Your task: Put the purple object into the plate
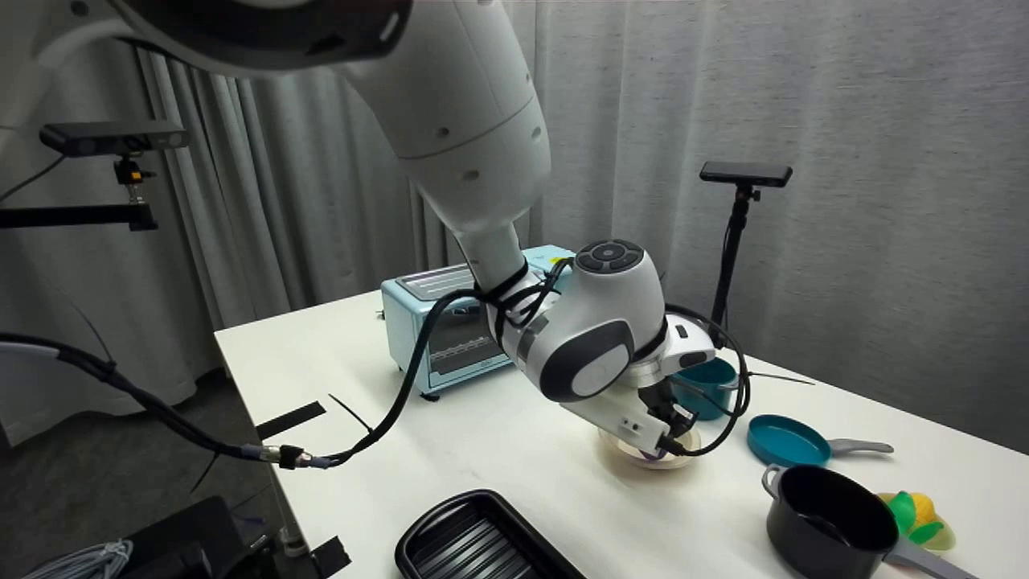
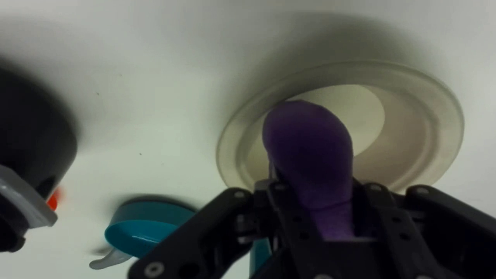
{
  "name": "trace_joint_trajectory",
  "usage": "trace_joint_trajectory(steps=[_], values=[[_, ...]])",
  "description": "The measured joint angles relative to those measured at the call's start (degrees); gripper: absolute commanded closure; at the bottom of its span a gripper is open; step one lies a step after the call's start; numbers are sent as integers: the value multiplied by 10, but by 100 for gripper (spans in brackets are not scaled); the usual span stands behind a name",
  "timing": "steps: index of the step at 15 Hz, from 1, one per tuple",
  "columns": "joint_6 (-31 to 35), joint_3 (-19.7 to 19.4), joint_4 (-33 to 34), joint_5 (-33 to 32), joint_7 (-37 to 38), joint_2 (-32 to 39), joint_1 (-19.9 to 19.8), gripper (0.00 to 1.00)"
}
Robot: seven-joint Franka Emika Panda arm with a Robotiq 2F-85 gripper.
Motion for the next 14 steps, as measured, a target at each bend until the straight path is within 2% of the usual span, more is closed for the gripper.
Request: trace_joint_trajectory(steps=[2,3,6,10,14], values=[[4,3,30,-13,7,23,-2,94],[4,4,44,-18,9,31,-4,53],[0,5,71,-24,21,47,-9,35],[-8,10,76,-24,43,56,-13,3],[-8,22,79,-24,59,53,-17,0]])
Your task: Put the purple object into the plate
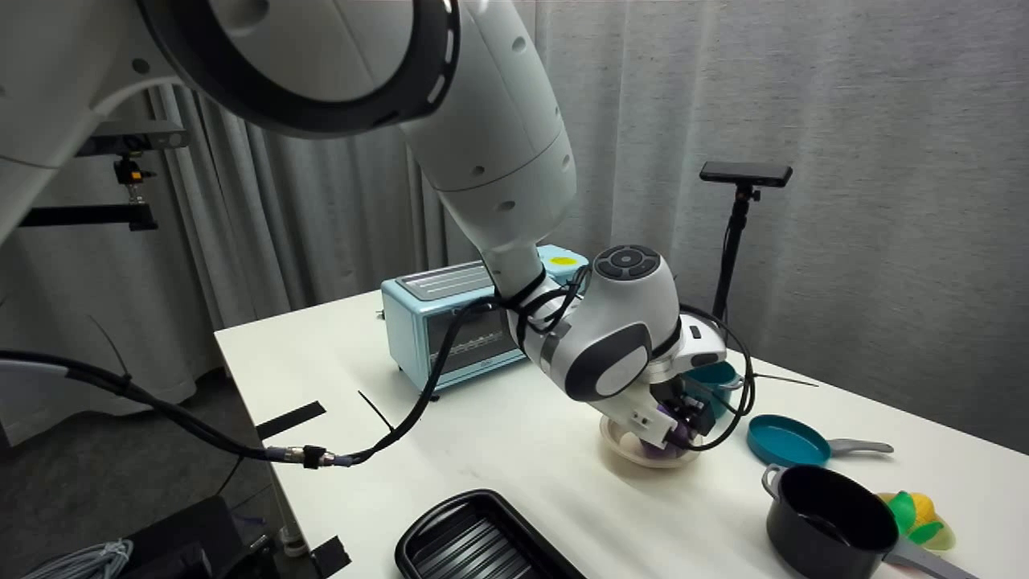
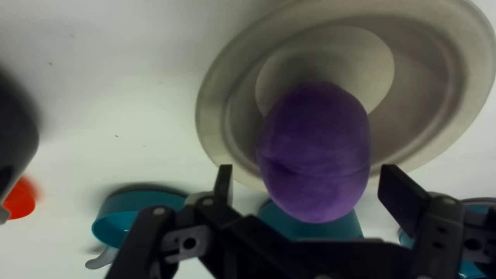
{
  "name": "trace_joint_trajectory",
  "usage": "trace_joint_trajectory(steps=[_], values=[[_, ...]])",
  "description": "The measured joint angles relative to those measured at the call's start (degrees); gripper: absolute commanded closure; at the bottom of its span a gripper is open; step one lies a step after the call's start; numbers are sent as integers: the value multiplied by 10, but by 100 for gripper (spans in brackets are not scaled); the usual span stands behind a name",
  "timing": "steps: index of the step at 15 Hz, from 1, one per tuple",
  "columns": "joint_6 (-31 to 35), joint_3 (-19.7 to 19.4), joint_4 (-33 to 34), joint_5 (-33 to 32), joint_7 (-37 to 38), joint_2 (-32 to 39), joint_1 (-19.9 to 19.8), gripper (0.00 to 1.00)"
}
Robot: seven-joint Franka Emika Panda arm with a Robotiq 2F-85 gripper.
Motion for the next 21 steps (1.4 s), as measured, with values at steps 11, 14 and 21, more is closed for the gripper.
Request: trace_joint_trajectory(steps=[11,14,21], values=[[-66,9,-8,9,9,-94,0,0],[-70,6,-22,17,10,-118,0,0],[-69,1,-37,22,20,-133,2,0]])
